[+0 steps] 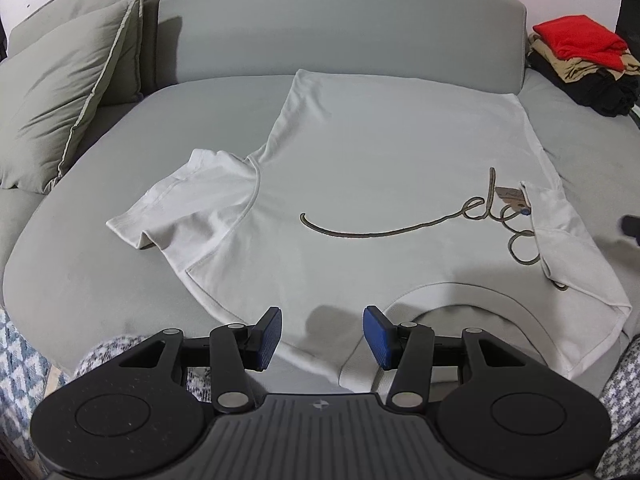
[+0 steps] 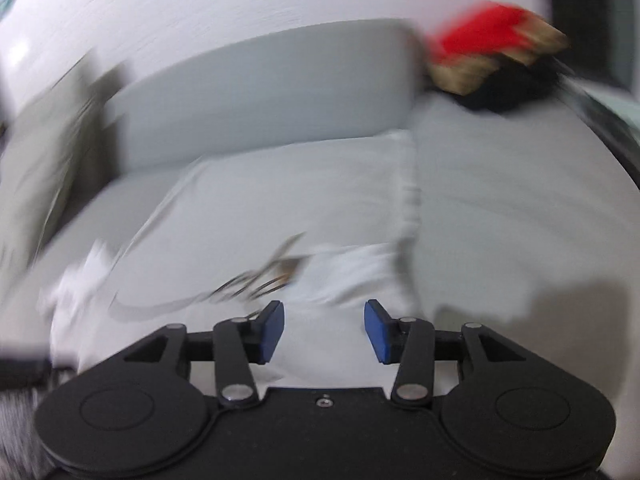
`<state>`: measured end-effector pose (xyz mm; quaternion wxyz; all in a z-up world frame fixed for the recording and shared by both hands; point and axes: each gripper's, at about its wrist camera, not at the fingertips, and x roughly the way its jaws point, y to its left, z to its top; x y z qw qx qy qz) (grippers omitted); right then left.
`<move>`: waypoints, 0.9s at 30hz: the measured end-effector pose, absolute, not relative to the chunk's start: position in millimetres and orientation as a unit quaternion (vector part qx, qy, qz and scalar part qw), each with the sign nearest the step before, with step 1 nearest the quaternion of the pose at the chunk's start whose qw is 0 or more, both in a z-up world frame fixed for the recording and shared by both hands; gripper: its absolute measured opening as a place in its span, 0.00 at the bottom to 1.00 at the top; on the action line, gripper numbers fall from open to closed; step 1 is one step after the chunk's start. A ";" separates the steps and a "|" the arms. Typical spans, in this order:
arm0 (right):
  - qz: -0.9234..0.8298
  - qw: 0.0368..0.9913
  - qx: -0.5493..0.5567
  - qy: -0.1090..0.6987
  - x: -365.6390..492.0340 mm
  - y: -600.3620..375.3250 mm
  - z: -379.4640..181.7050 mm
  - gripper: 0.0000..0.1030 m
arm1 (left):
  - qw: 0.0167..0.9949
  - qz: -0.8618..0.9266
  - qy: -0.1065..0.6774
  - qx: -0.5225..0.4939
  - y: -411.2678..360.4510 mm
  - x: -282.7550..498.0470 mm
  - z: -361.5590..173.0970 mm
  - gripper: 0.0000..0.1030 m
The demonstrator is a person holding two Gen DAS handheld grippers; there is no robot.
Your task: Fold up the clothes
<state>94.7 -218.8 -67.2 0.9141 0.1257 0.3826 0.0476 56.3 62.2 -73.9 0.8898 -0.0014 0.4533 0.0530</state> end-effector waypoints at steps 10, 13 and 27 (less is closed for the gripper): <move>-0.034 0.834 0.119 0.538 132.0 -234.3 -125.6 0.04 | 0.882 0.067 0.466 0.026 61.6 65.6 -83.2 0.47; -0.035 0.815 0.087 0.571 110.7 -233.9 -122.8 0.04 | 0.878 0.064 0.475 0.023 63.9 66.2 -88.1 0.47; -0.014 0.861 0.197 0.468 176.3 -219.2 -100.1 0.13 | 0.872 0.021 0.489 0.032 70.7 106.7 -105.2 0.40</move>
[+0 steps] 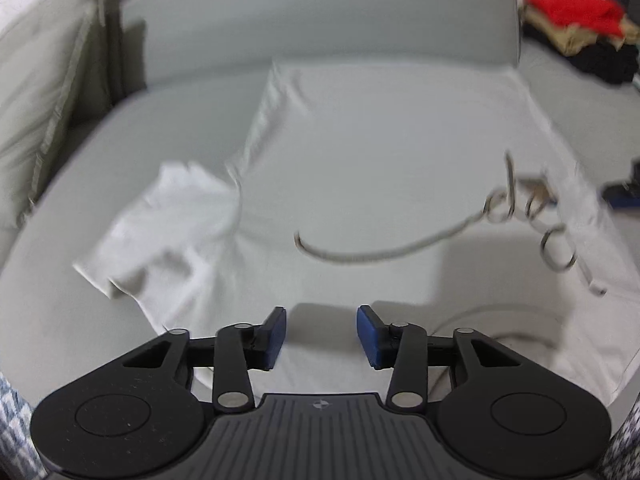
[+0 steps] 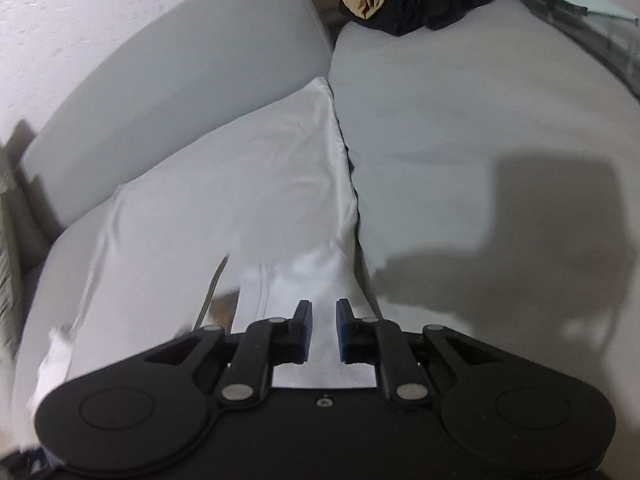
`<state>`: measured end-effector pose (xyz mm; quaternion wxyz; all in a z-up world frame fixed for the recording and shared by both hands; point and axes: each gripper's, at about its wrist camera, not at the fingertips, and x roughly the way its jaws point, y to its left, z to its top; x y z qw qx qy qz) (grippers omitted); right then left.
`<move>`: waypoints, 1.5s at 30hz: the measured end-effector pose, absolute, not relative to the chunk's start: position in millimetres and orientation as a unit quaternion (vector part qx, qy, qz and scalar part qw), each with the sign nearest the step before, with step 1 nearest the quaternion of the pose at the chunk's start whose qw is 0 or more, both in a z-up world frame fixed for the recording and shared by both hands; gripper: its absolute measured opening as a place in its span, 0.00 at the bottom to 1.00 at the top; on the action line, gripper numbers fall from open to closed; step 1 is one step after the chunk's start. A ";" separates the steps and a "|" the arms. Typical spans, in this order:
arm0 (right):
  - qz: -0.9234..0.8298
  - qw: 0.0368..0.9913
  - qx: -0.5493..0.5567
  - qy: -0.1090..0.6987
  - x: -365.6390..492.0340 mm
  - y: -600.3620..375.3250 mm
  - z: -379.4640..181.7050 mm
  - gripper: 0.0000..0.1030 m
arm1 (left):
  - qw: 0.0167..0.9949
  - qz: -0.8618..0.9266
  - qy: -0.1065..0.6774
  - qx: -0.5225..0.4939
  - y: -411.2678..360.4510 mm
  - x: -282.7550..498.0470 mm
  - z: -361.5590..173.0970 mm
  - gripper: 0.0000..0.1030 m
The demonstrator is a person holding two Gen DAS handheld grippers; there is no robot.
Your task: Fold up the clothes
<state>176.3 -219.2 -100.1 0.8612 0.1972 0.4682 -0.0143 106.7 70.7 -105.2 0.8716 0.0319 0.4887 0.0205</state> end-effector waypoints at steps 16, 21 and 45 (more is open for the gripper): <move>0.053 0.843 0.136 0.517 93.6 -168.3 -103.5 0.24 | 0.869 -0.021 0.494 0.029 77.2 57.0 -97.1 0.33; 0.118 0.836 0.133 0.518 63.8 -144.9 -84.1 0.43 | 0.887 -0.016 0.460 -0.028 118.9 38.9 -78.9 0.36; 0.149 0.781 0.294 0.530 96.0 -127.5 -106.6 0.64 | 0.816 0.125 0.346 -0.446 341.1 81.4 -133.6 0.31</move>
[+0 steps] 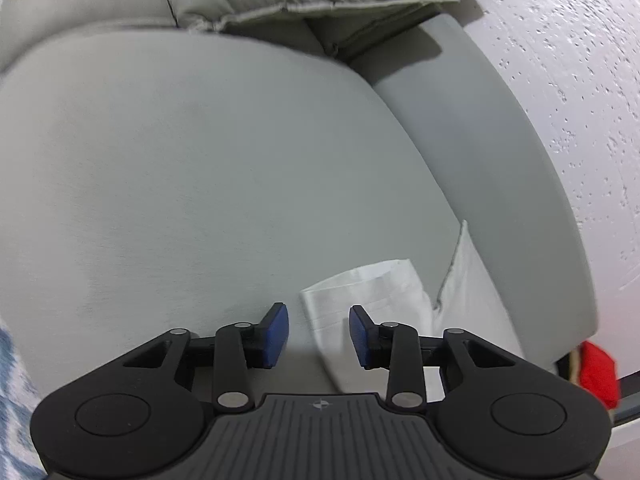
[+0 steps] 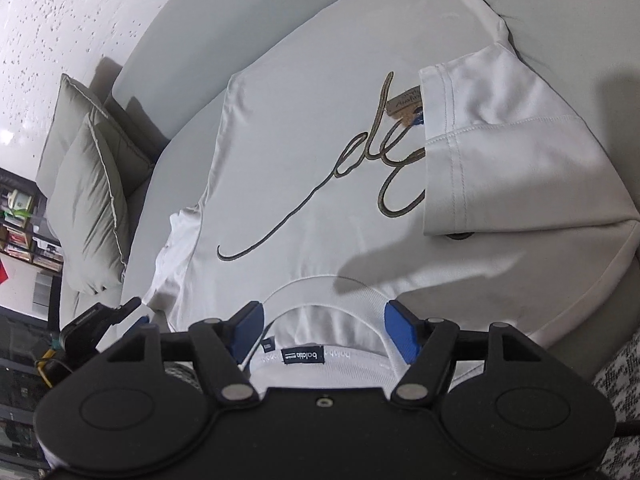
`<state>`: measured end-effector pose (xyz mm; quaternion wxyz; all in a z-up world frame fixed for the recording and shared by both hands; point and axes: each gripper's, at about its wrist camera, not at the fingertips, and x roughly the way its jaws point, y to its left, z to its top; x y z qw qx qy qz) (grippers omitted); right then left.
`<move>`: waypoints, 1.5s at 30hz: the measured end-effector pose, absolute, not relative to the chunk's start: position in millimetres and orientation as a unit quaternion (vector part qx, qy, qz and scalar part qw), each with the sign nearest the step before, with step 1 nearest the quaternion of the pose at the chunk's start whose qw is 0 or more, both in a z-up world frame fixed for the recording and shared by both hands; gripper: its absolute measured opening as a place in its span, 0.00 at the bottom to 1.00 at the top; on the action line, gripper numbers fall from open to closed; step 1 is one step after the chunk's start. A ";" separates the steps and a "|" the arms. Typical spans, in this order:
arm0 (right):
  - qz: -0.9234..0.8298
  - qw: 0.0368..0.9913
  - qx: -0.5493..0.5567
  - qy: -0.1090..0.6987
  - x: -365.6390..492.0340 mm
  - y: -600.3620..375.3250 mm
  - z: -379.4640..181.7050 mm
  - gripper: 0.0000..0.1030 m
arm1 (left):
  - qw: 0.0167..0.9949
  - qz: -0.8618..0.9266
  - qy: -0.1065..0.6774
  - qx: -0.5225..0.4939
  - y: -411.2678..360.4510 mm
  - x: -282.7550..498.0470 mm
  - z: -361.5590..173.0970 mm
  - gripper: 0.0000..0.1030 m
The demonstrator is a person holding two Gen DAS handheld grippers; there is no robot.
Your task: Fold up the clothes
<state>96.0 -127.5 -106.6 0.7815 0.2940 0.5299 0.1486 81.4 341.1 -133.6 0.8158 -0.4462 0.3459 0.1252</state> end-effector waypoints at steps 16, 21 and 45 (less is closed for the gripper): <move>0.155 0.777 0.309 0.526 99.5 -131.0 -109.0 0.68 | 0.917 0.111 0.325 -0.203 261.6 117.0 -60.8 0.00; 0.152 0.774 0.330 0.518 97.0 -140.0 -107.0 0.68 | 0.959 0.029 0.278 -0.044 164.7 107.4 -23.2 0.00; 0.124 0.778 0.383 0.483 80.1 -191.4 -107.5 0.71 | 0.828 0.018 0.475 -0.298 249.8 100.8 -111.7 0.34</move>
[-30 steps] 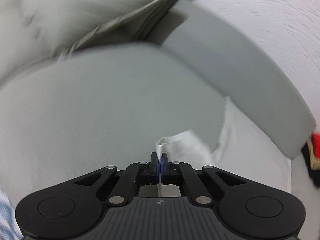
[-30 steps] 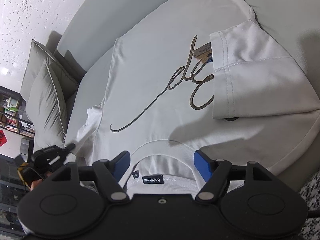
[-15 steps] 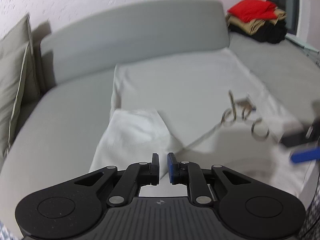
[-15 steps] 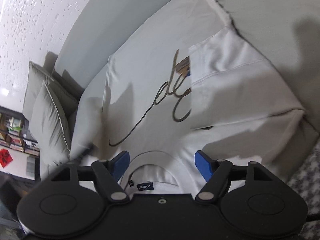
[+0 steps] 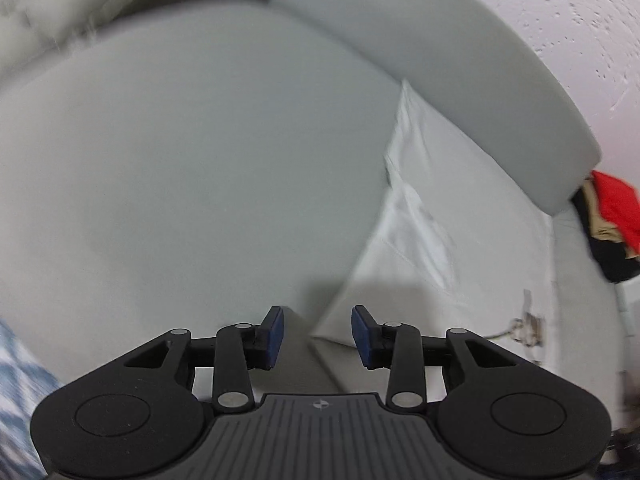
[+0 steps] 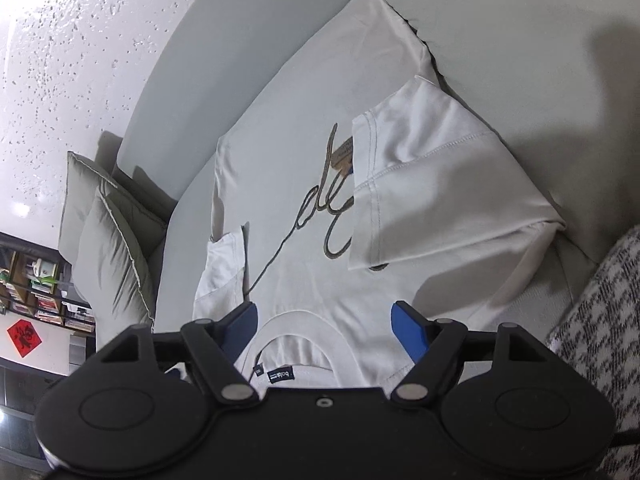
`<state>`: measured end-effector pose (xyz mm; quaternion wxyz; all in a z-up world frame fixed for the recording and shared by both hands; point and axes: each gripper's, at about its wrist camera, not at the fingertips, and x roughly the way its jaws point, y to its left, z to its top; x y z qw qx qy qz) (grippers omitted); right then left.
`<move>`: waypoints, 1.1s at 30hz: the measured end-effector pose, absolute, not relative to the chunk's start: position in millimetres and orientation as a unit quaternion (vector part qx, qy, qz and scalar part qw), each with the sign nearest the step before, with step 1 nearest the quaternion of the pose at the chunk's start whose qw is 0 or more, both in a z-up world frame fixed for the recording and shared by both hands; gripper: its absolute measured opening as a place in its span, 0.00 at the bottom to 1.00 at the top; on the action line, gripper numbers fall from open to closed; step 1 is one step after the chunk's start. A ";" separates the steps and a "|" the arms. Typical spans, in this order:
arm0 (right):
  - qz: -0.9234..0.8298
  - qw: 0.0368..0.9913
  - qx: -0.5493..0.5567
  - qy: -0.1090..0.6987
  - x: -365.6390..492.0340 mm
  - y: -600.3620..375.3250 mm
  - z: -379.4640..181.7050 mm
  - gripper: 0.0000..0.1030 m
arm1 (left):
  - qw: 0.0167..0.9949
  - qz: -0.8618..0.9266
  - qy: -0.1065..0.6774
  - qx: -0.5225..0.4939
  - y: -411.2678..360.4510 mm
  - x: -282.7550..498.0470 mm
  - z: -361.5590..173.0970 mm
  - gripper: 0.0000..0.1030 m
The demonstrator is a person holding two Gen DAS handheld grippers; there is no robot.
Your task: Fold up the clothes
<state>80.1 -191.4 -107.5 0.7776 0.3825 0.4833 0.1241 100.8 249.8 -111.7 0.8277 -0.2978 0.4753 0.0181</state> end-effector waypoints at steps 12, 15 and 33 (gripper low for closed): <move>0.105 0.778 0.380 0.489 78.3 -199.0 -115.3 0.71 | 0.841 0.042 0.478 -0.250 236.3 104.4 -115.8 0.02; 0.105 0.780 0.374 0.490 80.4 -197.0 -115.9 0.71 | 0.854 0.059 0.486 -0.176 217.2 103.8 -113.1 0.02; -0.017 0.868 0.233 0.439 163.9 -224.6 -114.0 0.25 | 0.894 0.071 0.442 0.037 132.7 176.2 -109.4 0.19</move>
